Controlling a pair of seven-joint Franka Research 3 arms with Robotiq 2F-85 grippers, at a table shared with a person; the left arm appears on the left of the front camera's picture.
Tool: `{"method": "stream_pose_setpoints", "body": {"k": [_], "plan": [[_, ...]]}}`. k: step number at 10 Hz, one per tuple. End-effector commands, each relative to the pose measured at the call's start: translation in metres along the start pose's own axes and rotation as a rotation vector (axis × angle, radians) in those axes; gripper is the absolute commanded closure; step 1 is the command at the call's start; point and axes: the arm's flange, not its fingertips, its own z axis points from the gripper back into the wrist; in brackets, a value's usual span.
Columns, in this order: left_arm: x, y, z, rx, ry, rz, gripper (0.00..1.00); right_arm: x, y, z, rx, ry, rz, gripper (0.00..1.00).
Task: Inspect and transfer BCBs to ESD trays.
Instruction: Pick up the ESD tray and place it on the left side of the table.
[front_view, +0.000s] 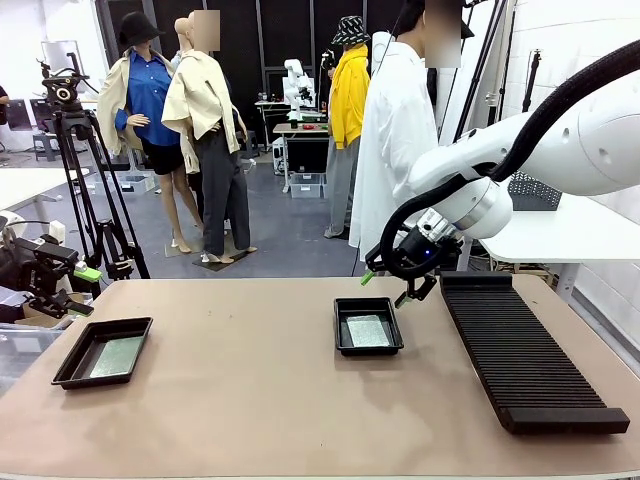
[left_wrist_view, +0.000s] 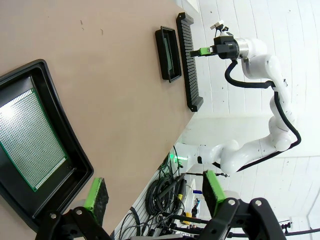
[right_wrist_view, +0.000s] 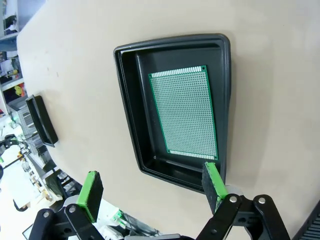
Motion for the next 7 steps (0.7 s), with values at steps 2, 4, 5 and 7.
{"method": "stream_pose_setpoints", "body": {"k": [2,4,5,7], "plan": [[0.000,-0.002,0.001,0.004,-0.004,0.006,0.00,-0.033,-0.022,0.038,0.094,-0.053,0.078,0.00],[0.000,-0.002,0.001,0.004,-0.004,0.006,0.00,-0.056,-0.043,0.061,0.162,-0.064,0.135,0.00],[0.000,-0.002,0.001,0.004,-0.004,0.006,0.00,-0.064,-0.055,0.070,0.188,-0.073,0.137,0.00],[0.006,-0.007,-0.003,0.019,-0.001,0.008,0.00,-0.081,-0.084,0.094,0.242,-0.110,0.130,0.00]]}}
